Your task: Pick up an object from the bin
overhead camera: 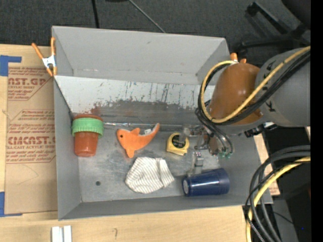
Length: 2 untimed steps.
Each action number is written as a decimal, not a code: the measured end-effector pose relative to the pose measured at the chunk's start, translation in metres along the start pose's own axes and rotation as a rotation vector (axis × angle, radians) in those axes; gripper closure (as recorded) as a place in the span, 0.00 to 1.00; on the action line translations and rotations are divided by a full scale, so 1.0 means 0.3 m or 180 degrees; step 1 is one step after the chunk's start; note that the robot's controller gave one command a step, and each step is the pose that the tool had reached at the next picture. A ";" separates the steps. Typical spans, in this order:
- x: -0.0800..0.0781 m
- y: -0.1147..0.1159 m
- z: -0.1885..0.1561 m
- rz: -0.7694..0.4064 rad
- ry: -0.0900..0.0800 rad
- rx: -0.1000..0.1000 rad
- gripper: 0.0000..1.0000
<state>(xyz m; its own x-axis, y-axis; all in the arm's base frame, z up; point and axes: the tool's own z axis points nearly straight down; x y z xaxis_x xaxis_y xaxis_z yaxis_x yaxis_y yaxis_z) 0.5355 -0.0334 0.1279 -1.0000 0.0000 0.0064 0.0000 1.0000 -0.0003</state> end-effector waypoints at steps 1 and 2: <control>-0.006 0.000 -0.015 -0.0002 -0.0022 0.0002 0.00; -0.145 0.019 0.181 0.0001 -0.0050 0.0003 1.00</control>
Offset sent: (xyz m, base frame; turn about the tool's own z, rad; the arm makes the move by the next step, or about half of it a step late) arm 0.0402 0.0061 -0.0579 0.0005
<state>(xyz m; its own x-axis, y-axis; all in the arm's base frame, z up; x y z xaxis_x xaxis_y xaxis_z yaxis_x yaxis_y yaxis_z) 0.5786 -0.0277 0.0733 -1.0000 0.0003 -0.0093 0.0004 1.0000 -0.0011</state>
